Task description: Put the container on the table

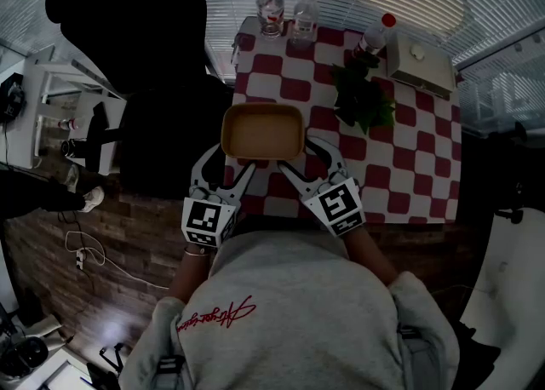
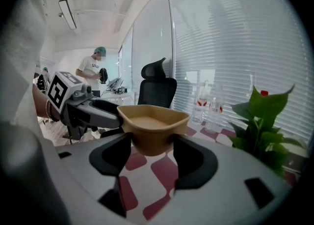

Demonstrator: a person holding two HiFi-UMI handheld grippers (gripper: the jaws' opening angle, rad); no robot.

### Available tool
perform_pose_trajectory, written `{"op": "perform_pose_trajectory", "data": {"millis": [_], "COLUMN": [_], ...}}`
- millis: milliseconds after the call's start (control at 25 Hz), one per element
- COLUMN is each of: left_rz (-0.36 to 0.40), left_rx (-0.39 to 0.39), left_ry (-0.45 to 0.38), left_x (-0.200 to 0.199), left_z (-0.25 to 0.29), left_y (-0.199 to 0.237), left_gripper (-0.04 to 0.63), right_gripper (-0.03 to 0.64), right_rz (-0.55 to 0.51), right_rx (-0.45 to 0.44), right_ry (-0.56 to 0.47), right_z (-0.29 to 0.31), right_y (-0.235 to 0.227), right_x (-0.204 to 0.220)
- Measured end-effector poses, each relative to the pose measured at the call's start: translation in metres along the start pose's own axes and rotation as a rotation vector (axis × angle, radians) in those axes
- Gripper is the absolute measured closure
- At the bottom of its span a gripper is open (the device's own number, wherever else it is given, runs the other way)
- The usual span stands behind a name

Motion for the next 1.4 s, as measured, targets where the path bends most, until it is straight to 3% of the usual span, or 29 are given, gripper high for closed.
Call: {"op": "perform_pose_trajectory", "data": {"millis": [1400], "left_rz": [-0.001], "left_rx": [0.004], "left_ry": [0.086], "left_x": [0.021], "left_z": [0.014], "left_y": [-0.002], "left_gripper": [0.290], "right_gripper": [0.344], "right_rz": [0.012], "right_rx": [-0.027], "right_ry": [0.062], "right_z": [0.012], "right_y": [-0.002], "right_x": [0.021]}}
Point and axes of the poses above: the fingertips, and each gripper's own axes: z forward along the fingers, y to its left, x out of its underside, the point moved 6 cm from there along -z, backward along the fingers, and after that the axes turned 10 degrees about y, right-handed, at the moved point
